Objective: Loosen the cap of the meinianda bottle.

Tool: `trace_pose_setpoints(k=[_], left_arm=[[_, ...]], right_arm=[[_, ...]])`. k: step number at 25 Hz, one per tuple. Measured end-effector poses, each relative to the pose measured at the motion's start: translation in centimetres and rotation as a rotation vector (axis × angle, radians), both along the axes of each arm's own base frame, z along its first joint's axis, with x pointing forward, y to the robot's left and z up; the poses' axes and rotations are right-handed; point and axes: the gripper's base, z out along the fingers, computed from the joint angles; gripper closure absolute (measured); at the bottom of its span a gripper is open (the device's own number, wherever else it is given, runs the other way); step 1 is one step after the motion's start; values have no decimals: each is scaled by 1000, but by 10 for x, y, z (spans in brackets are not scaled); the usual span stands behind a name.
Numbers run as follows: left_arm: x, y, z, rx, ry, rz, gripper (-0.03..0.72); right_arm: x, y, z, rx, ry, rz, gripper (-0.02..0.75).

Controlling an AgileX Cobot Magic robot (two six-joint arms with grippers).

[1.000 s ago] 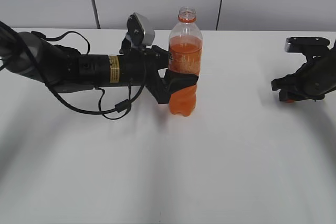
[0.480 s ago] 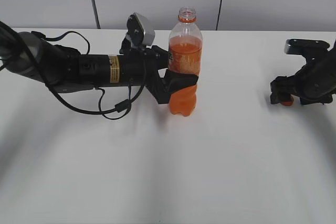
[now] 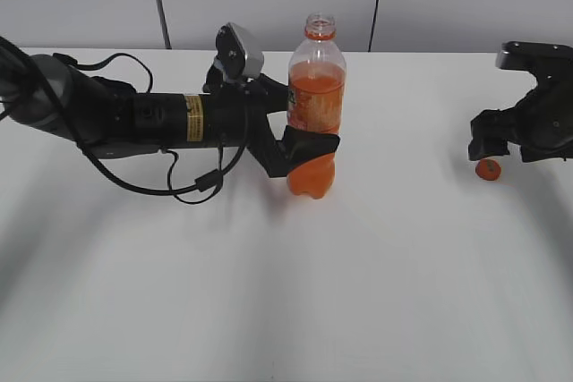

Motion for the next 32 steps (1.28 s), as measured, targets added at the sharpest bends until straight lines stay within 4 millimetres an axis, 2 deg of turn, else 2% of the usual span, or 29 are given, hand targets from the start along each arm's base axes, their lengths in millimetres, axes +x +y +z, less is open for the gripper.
trace_pose_setpoints(k=[5, 9, 14, 20, 27, 32], left_arm=[[1, 8, -2, 23, -13, -23, 94], [3, 22, -2, 34, -35, -76, 95], [5, 47, -5, 77, -12, -129, 97], [7, 81, -2, 174, 26, -171, 98], [16, 119, 28, 197, -20, -88, 123], [27, 142, 58, 321, -116, 94, 168]], right_arm=[[-4, 1, 18, 6, -11, 7, 141], [-8, 1, 36, 8, -49, 11, 141], [-13, 2, 56, 12, -79, 16, 141], [-16, 2, 70, 13, -116, 17, 141], [-20, 1, 86, -13, -159, 35, 141], [-22, -2, 100, -74, -205, 74, 141]])
